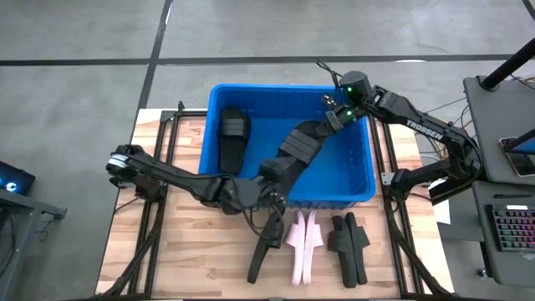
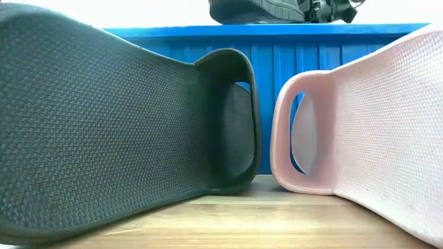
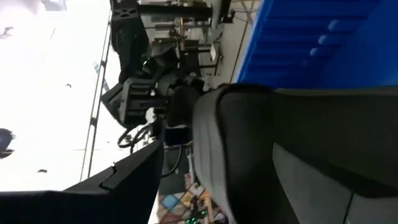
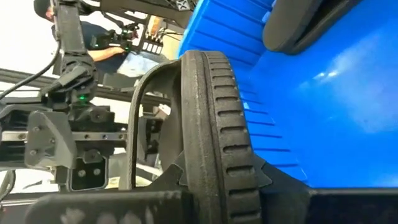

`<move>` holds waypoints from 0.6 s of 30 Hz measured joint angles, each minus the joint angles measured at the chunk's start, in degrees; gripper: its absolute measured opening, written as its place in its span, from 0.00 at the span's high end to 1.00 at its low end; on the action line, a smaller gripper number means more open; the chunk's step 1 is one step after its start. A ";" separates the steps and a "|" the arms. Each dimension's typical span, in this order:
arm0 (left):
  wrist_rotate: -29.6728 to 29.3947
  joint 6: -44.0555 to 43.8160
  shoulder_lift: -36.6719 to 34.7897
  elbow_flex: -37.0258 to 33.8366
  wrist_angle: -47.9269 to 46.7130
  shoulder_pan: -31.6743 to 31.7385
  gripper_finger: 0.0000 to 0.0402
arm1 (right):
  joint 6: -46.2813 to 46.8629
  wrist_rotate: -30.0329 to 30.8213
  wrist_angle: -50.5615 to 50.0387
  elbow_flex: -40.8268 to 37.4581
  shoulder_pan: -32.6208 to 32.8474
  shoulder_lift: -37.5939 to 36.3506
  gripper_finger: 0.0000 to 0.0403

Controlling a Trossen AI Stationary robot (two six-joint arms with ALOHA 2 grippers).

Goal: Pick and place slides into bin
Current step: Put the black slides into the blue bin

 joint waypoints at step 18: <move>1.29 1.62 -0.28 -0.20 7.46 2.17 0.29 | -2.09 -1.42 -4.45 0.13 0.70 -0.07 0.91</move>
